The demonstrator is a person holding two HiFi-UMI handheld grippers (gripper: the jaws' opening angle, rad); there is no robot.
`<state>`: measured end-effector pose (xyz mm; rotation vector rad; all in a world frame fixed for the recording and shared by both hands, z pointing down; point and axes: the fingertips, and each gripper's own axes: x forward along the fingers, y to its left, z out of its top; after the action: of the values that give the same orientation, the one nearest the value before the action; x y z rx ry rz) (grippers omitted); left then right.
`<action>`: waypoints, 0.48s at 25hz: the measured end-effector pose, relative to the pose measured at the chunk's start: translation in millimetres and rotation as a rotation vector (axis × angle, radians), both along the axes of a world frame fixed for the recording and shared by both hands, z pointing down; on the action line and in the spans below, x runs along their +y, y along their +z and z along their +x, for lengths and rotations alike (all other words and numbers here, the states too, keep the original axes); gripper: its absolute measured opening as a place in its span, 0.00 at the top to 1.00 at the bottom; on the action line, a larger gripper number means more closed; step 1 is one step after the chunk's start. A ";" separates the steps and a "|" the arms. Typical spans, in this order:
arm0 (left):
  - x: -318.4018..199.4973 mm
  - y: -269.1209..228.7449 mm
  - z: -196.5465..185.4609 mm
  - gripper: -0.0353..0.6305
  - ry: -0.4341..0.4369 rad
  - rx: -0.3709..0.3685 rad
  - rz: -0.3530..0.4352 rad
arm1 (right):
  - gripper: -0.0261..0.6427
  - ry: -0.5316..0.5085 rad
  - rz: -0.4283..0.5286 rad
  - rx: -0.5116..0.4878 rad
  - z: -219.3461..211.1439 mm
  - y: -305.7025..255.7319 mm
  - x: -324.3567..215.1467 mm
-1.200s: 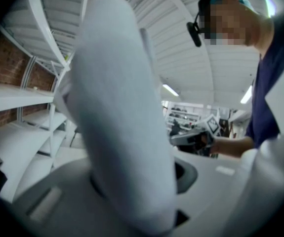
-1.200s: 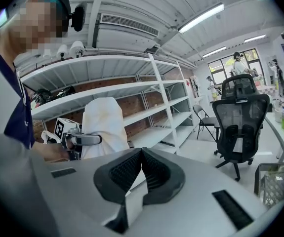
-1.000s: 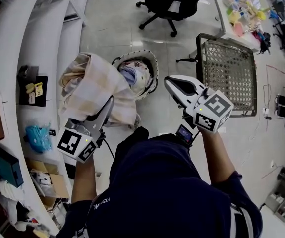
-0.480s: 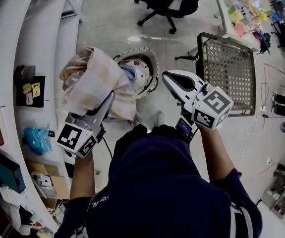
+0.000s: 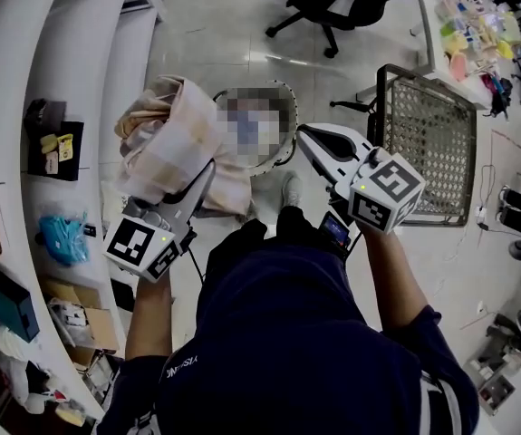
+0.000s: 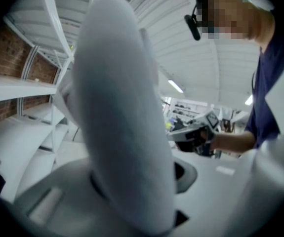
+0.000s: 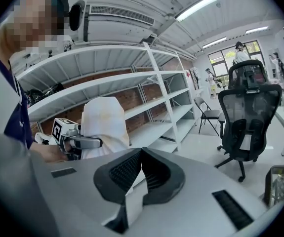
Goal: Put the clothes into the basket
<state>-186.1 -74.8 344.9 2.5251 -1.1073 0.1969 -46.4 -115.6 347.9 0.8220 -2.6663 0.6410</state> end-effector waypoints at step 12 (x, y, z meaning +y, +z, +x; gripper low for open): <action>-33.6 41.9 40.8 0.76 -0.061 -0.055 -0.105 | 0.95 -0.087 -0.102 -0.009 25.6 48.0 -41.1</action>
<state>-145.3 -108.4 386.8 2.4033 -1.1613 0.3015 -20.8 -156.6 395.9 0.6737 -2.6359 0.7540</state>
